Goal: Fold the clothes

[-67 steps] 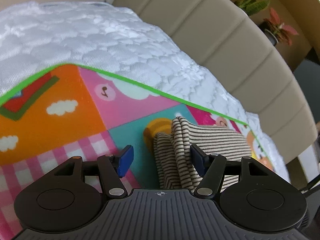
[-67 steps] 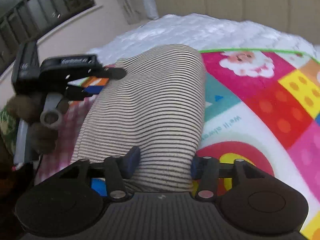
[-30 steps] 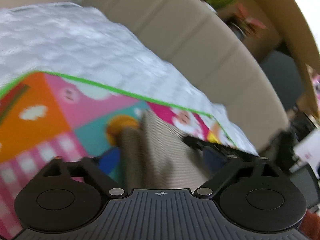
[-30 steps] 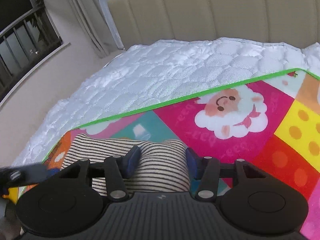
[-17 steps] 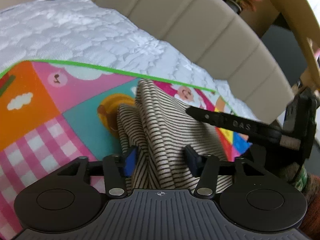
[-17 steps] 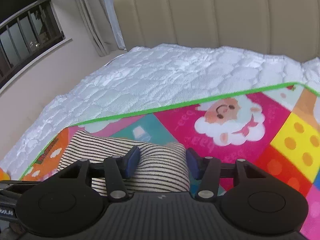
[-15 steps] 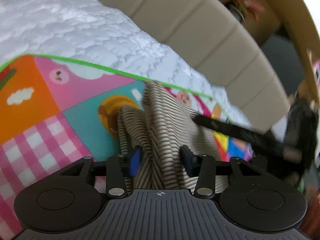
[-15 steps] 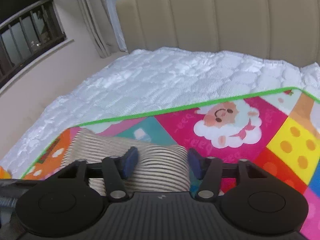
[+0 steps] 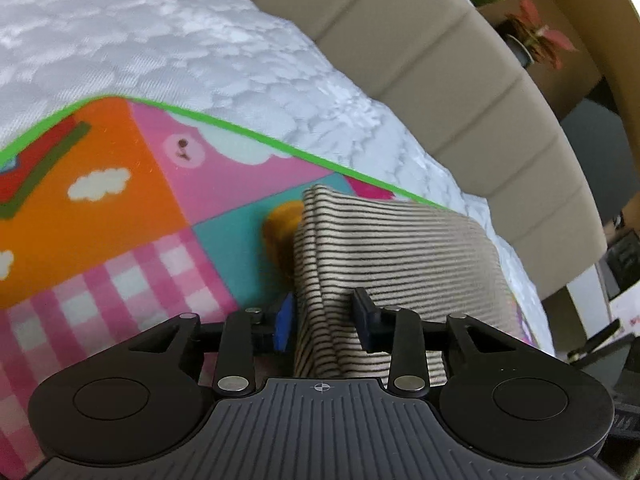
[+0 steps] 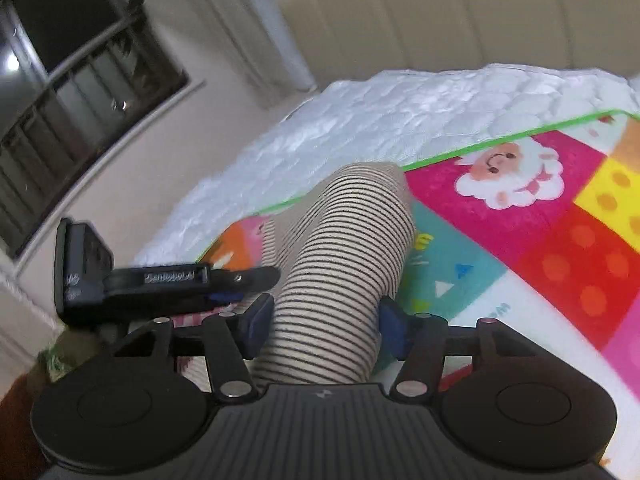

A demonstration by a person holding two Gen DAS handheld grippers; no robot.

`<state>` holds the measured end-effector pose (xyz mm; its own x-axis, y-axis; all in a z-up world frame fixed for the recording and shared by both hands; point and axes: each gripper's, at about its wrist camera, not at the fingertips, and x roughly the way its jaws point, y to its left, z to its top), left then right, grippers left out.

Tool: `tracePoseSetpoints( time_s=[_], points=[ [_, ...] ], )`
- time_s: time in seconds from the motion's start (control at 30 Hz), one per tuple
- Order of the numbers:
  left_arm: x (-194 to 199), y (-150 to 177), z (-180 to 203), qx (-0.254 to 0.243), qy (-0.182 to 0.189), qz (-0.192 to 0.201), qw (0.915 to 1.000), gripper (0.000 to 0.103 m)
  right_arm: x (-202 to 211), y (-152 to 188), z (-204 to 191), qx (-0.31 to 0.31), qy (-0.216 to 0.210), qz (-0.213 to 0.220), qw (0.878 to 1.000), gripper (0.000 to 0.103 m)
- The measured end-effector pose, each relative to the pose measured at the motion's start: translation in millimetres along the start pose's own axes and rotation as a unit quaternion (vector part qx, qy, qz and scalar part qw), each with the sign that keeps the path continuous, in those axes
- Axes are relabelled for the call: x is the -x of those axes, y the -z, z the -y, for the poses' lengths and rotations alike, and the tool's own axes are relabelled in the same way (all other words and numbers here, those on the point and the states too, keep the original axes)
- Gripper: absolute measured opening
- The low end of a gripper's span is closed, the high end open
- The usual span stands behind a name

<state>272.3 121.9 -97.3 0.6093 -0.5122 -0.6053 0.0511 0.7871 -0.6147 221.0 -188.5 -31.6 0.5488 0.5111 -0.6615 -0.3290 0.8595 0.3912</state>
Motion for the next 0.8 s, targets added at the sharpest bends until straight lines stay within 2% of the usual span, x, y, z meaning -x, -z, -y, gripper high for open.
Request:
tracePoseSetpoints(
  time_s=[0.07,0.13,0.23,0.3,0.33,0.37,0.4,0.47,0.5,0.53,0.6,0.67,0.73,0.8],
  points=[
    [-4.6,1.6,0.8,0.000,0.006,-0.006,1.0000,0.048,-15.2,5.6,8.2,0.003,0.042,-0.029,0.999,0.058],
    [-4.8,2.6,4.0,-0.009,0.006,-0.006,0.9999,0.048,-13.7,7.5,22.0,-0.032,0.028,-0.030,0.999,0.060],
    [-3.5,2.9,4.2,-0.013,0.006,-0.006,0.9999,0.048,0.0,-6.8,28.6,-0.058,0.008,0.010,0.998,0.069],
    [-3.9,2.6,3.6,-0.010,0.008,-0.007,0.9999,0.048,-4.6,-22.3,38.6,-0.083,0.000,0.024,0.996,0.083],
    [-4.3,2.4,3.8,-0.011,0.009,-0.008,0.9999,0.048,-6.8,-30.0,43.7,-0.095,-0.005,0.030,0.995,0.085],
    [-4.1,2.1,4.2,-0.013,0.008,-0.008,0.9999,0.049,-11.1,-37.5,48.9,-0.109,-0.009,0.033,0.993,0.088],
    [-4.5,2.2,4.0,-0.012,0.008,-0.008,0.9999,0.049,-25.7,-43.2,55.0,-0.129,-0.012,0.016,0.991,0.089],
    [-4.2,2.0,2.9,-0.011,0.007,-0.007,0.9999,0.049,-52.5,-45.8,63.3,-0.167,-0.015,-0.027,0.986,0.089],
    [-3.6,1.7,2.0,-0.011,0.005,-0.006,0.9999,0.049,-57.8,-46.2,60.0,-0.173,-0.020,-0.028,0.984,0.078],
    [-3.0,1.5,1.1,-0.011,0.004,-0.005,0.9999,0.049,-61.2,-47.2,54.9,-0.172,-0.024,-0.025,0.984,0.072],
    [-1.8,0.9,-0.7,-0.010,0.001,-0.003,0.9999,0.049,-43.1,-54.4,21.3,-0.069,-0.035,0.038,0.996,0.060],
    [0.8,-1.6,-5.0,-0.007,-0.007,0.005,0.9999,0.049,-33.1,-56.5,3.0,-0.019,-0.046,0.064,0.997,0.059],
    [-2.1,-2.3,-8.0,-0.004,-0.020,0.007,0.9998,0.049,-43.0,-60.2,0.0,-0.016,-0.014,0.039,0.999,0.059],
    [-3.4,-2.0,-5.4,-0.015,-0.026,0.012,0.9995,0.052,-58.4,-58.2,13.9,-0.032,0.020,0.017,0.999,0.059]
  ],
)
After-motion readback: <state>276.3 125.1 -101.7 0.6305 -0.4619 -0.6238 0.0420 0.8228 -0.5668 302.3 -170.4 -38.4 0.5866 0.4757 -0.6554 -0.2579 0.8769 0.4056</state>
